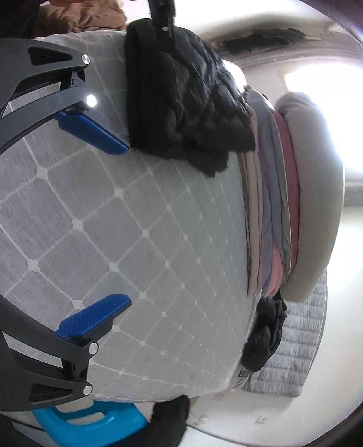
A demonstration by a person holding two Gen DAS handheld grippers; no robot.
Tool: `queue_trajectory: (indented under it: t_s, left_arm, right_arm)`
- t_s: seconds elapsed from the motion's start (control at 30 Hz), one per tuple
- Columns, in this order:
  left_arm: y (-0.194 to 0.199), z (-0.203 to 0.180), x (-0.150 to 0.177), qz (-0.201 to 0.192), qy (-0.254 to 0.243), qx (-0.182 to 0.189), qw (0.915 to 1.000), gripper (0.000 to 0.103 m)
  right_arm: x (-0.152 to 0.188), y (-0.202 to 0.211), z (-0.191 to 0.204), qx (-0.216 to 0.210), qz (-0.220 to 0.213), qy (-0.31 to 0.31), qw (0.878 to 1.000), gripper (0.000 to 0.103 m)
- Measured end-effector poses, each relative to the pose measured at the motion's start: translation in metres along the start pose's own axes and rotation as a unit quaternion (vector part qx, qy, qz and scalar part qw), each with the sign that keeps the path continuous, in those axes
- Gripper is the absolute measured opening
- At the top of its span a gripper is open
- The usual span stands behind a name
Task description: Fold large clothes
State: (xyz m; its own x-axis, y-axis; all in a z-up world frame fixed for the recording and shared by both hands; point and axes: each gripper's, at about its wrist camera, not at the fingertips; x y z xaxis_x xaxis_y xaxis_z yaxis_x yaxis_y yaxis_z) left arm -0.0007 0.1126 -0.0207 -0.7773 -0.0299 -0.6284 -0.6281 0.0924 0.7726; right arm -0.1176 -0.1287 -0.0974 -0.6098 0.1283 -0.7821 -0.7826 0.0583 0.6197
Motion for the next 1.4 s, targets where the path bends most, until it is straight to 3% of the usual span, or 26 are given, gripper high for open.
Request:
queue_trajectory:
  t_s: [0.13, 0.33, 0.67, 0.9, 1.03, 1.27, 1.4]
  left_arm:
    - [-0.003, -0.011, -0.001, 0.001, -0.006, -0.010, 0.9999, 0.096]
    - [-0.007, -0.027, 0.001, 0.009, -0.022, -0.025, 0.9994, 0.096]
    - [-0.008, -0.022, 0.007, 0.016, -0.021, -0.041, 0.9988, 0.096]
    - [0.011, -0.016, 0.008, -0.048, -0.002, 0.007, 0.9988, 0.096]
    - [0.018, -0.023, 0.008, -0.072, -0.015, 0.001, 0.9973, 0.095]
    - [0.004, -0.035, 0.023, -0.012, 0.001, 0.032, 0.9994, 0.095]
    - [0.001, -0.053, 0.045, -0.010, -0.017, 0.006, 0.9998, 0.096]
  right_arm:
    - [0.001, -0.010, -0.004, 0.005, -0.002, -0.022, 1.000, 0.096]
    - [0.015, -0.040, 0.000, 0.020, 0.035, -0.023, 0.999, 0.096]
    - [0.022, -0.052, -0.002, 0.020, 0.054, -0.033, 0.998, 0.096]
    - [0.023, -0.054, -0.005, 0.013, 0.055, -0.041, 0.998, 0.096]
    - [0.024, -0.056, -0.007, 0.010, 0.060, -0.045, 0.997, 0.096]
    - [0.024, -0.057, -0.010, 0.012, 0.060, -0.056, 0.997, 0.096]
    - [0.024, -0.057, -0.010, 0.015, 0.061, -0.054, 0.997, 0.096]
Point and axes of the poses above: each gripper's, at about its wrist camera, not at the fingertips, and y roughly against the way its jaws point, z to its left, x to its underside, and after that the axes turned 1 degree about x, right-handed
